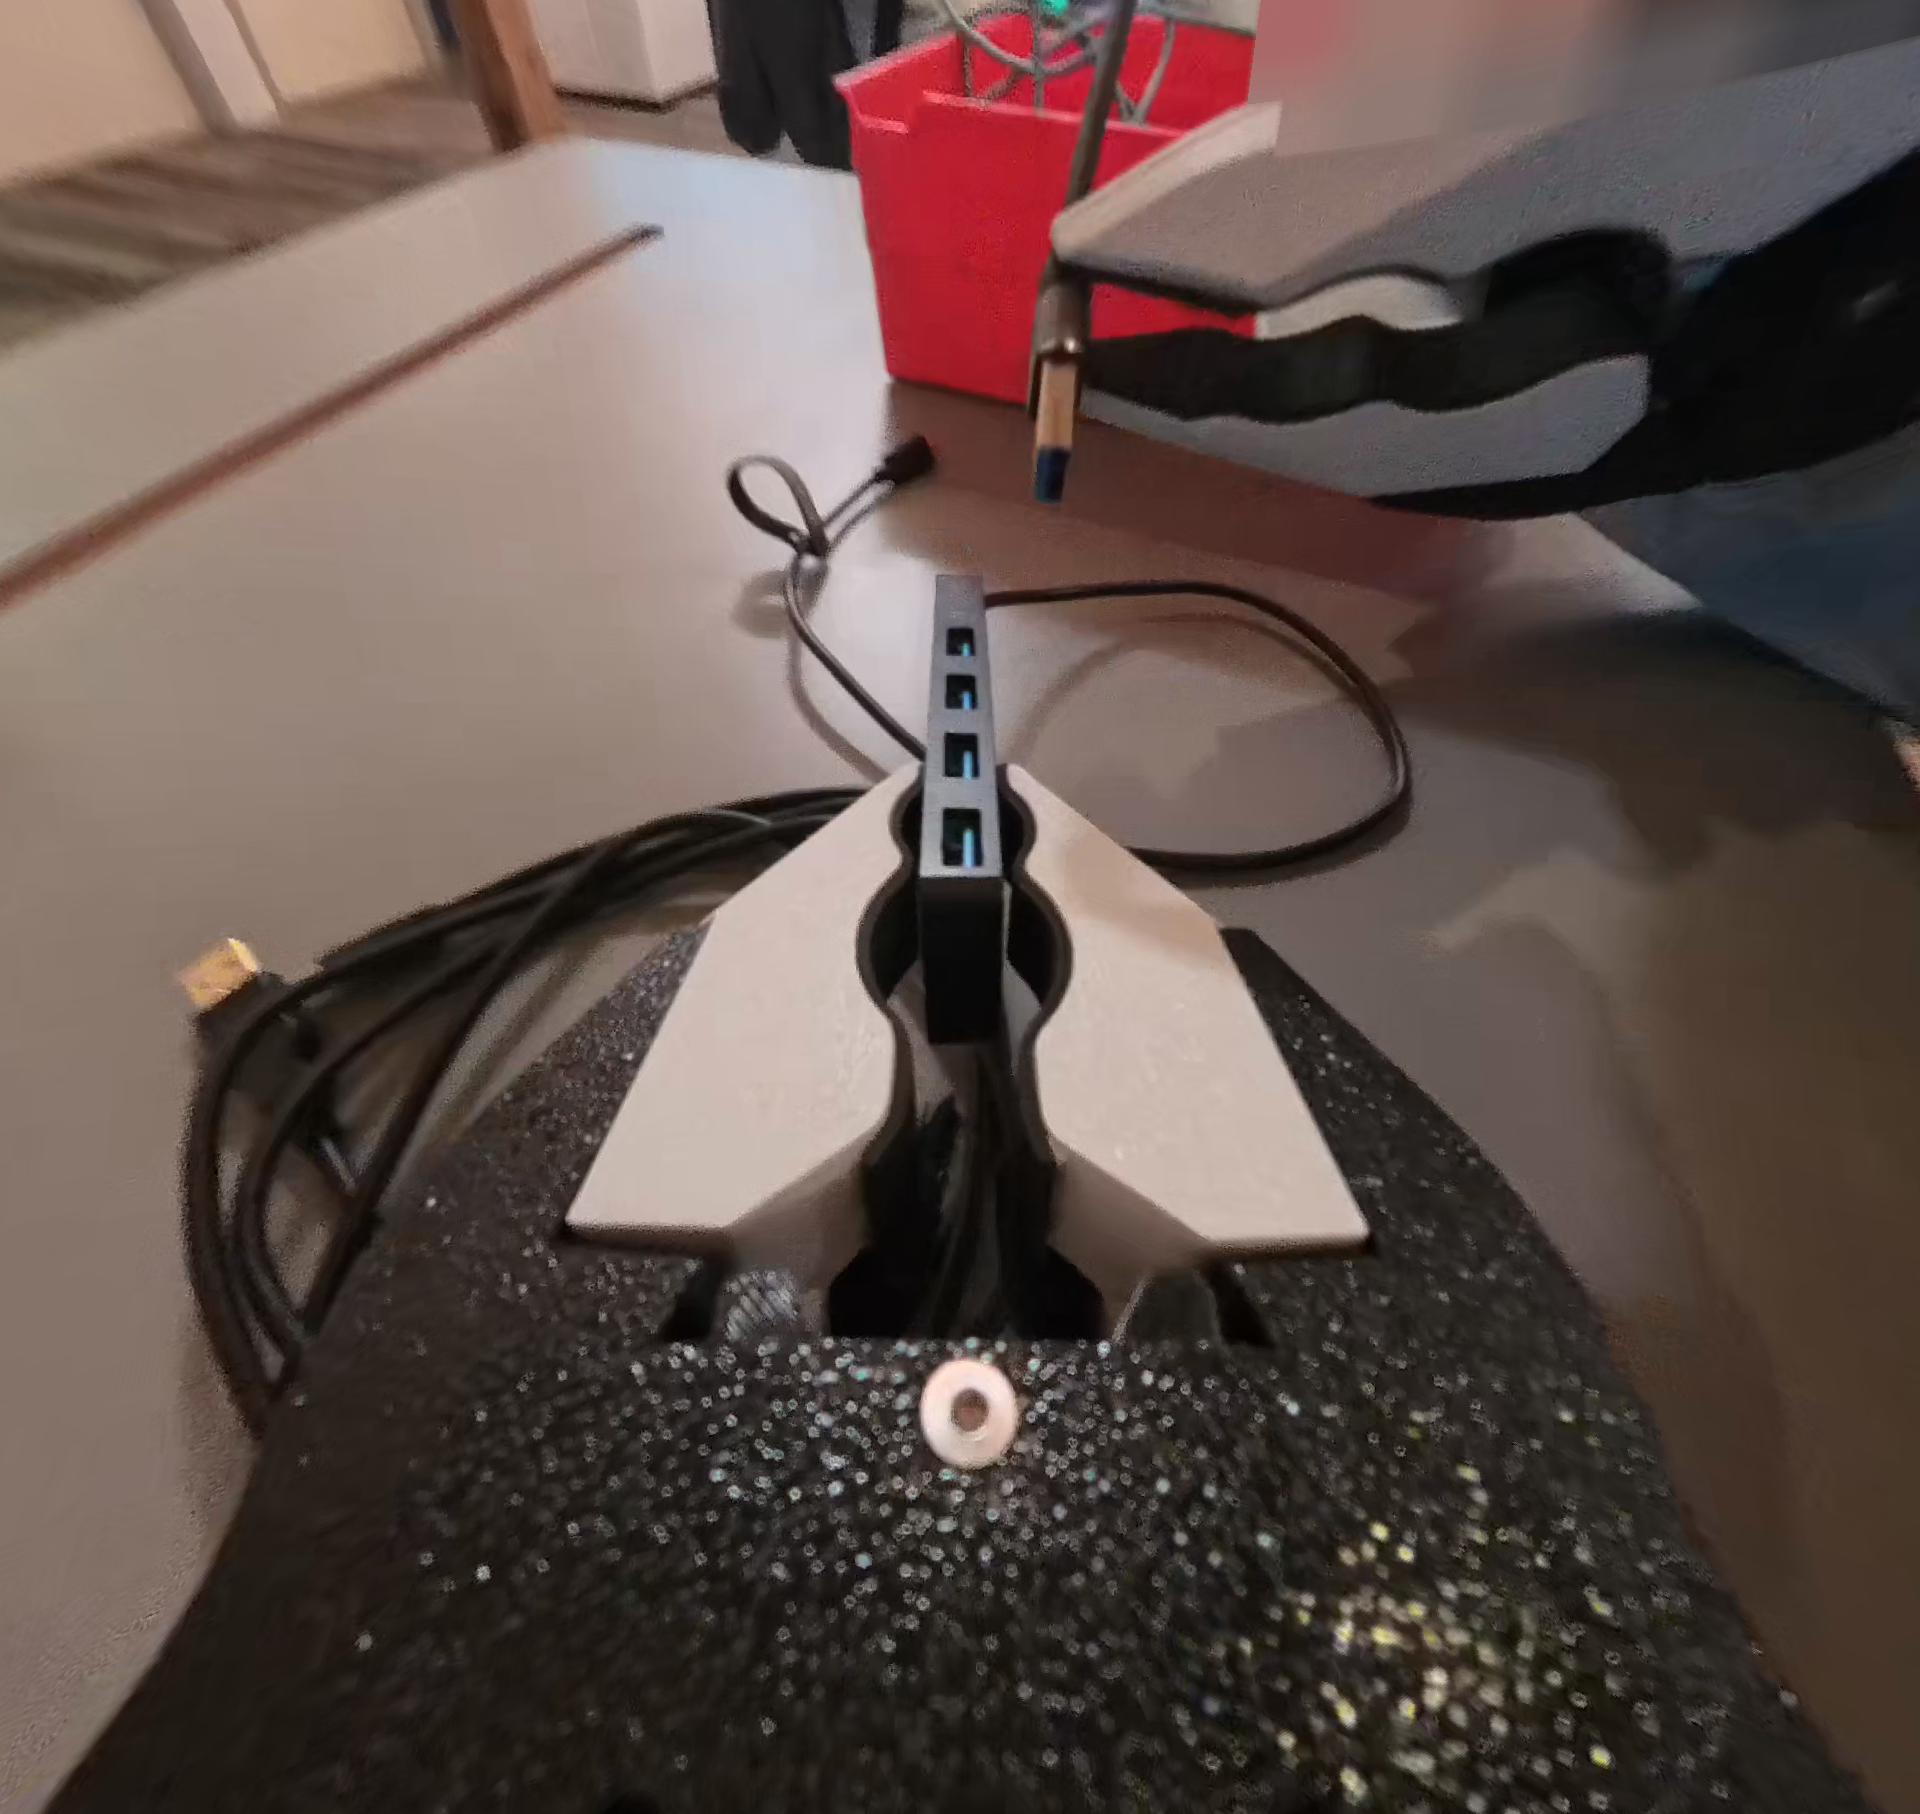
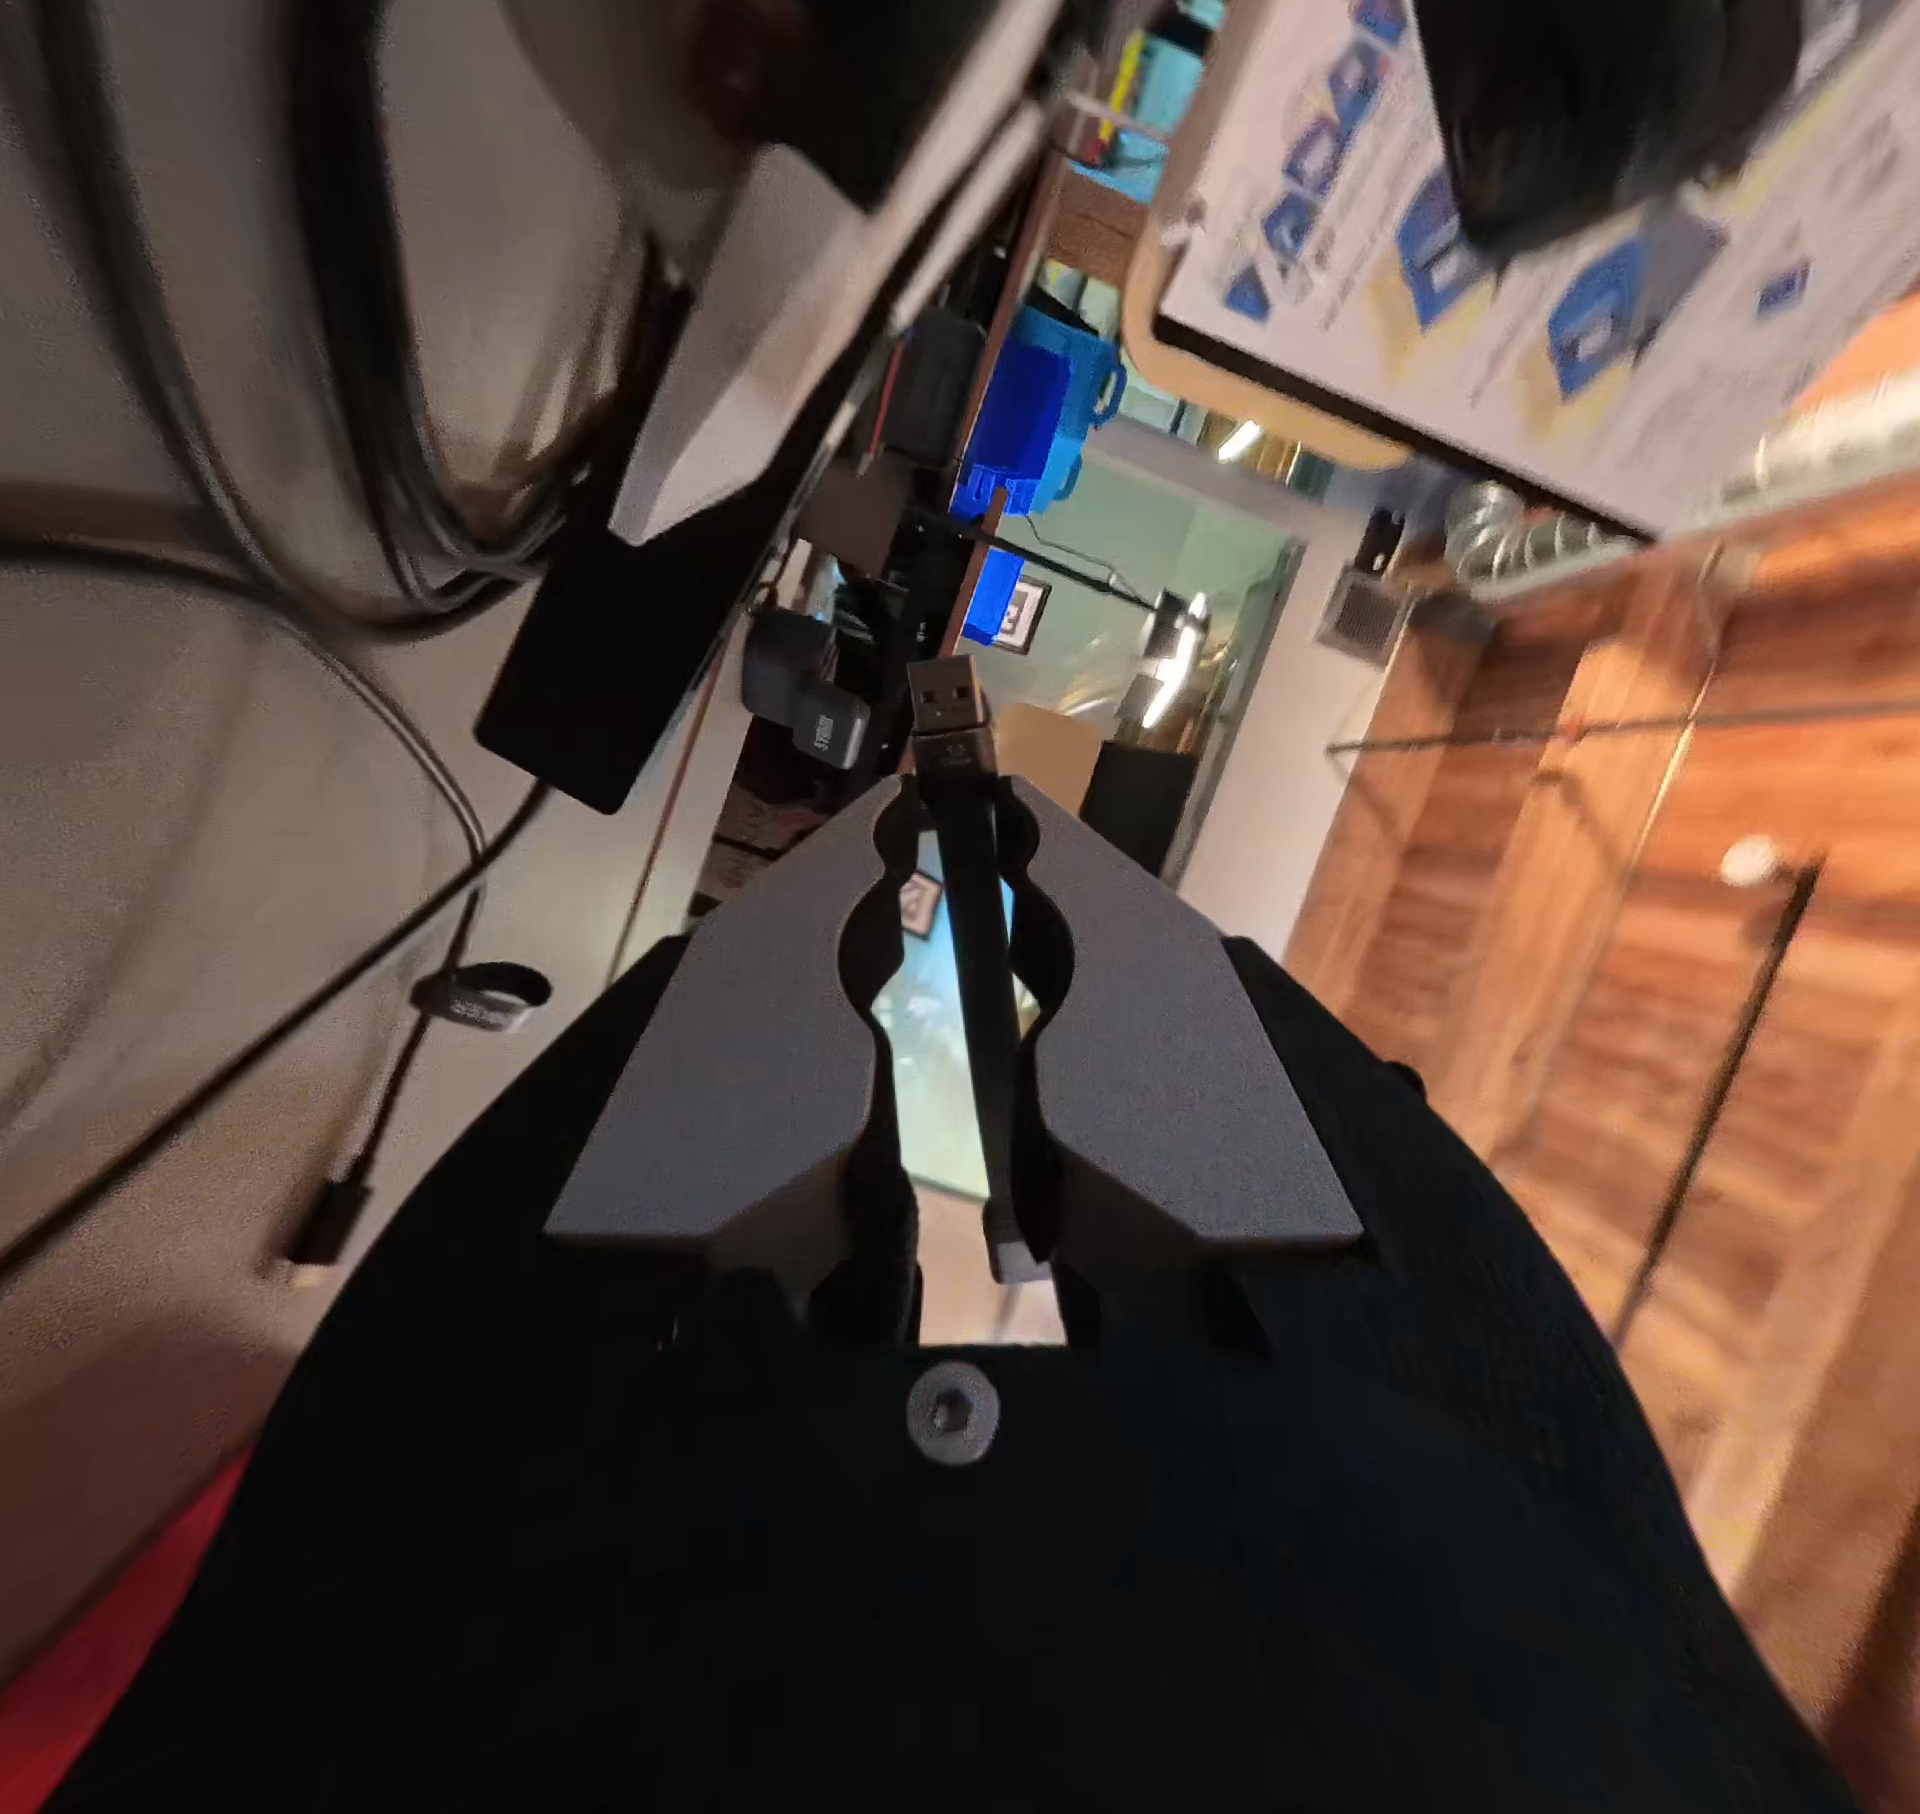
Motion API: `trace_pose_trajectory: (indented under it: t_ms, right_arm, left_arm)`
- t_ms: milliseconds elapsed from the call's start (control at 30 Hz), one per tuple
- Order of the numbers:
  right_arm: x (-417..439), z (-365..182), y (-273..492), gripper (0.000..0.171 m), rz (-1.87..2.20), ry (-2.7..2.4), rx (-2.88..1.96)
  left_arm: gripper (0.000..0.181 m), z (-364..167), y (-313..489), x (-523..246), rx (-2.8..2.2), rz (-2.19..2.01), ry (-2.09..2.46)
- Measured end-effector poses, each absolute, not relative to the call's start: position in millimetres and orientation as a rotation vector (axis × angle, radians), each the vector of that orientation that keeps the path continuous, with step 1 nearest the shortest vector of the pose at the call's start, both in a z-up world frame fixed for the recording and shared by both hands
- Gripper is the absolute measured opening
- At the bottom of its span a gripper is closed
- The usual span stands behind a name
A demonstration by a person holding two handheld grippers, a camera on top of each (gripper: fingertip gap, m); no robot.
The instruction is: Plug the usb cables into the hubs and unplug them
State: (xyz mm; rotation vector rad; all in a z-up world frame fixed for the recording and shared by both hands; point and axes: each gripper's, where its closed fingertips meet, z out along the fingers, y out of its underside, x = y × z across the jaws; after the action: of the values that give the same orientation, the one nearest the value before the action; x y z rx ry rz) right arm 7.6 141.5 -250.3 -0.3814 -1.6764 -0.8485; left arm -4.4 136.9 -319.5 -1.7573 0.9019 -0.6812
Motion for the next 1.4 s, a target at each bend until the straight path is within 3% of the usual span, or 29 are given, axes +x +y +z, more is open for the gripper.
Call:
trace_pose_trajectory:
  t_ms: [400,1400]
  right_arm:
    - [-9.6,-287.3,138.4,0.012,-1.087,-1.951,0.057]
    - [-25.3,-320.7,124.9,0.011,-1.011,-2.083,0.077]
  left_arm:
    - [0.008,-337.7,130.3,1.1,-1.882,-0.805,0.910]
    - [0.008,-360.2,130.6,3.9,-2.002,-0.658,0.966]
